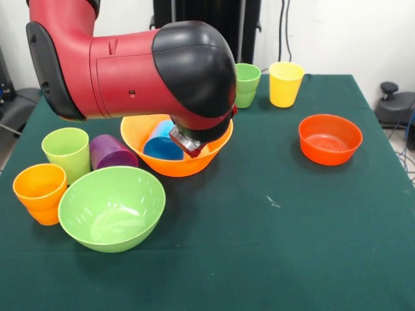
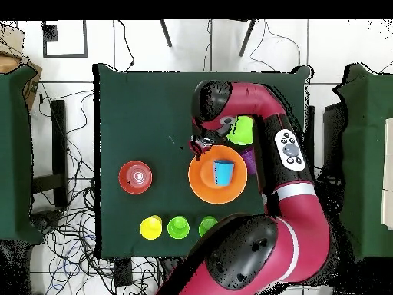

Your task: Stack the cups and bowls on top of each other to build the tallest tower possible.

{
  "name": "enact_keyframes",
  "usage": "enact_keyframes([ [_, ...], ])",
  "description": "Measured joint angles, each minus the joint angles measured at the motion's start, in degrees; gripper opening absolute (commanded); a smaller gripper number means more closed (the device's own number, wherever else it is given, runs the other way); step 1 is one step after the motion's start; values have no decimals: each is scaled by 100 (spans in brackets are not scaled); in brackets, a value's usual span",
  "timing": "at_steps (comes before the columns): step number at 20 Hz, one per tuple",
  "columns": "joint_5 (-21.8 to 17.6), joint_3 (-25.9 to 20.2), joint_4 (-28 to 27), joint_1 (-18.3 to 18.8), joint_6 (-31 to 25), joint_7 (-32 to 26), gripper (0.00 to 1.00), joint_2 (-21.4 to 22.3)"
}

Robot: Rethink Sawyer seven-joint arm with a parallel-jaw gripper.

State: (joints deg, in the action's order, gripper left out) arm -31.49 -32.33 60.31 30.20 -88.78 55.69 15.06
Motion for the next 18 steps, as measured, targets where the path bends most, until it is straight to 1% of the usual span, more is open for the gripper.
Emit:
enact_keyframes([
  [18,-39,-9,0,86,-12,0,100,316],
])
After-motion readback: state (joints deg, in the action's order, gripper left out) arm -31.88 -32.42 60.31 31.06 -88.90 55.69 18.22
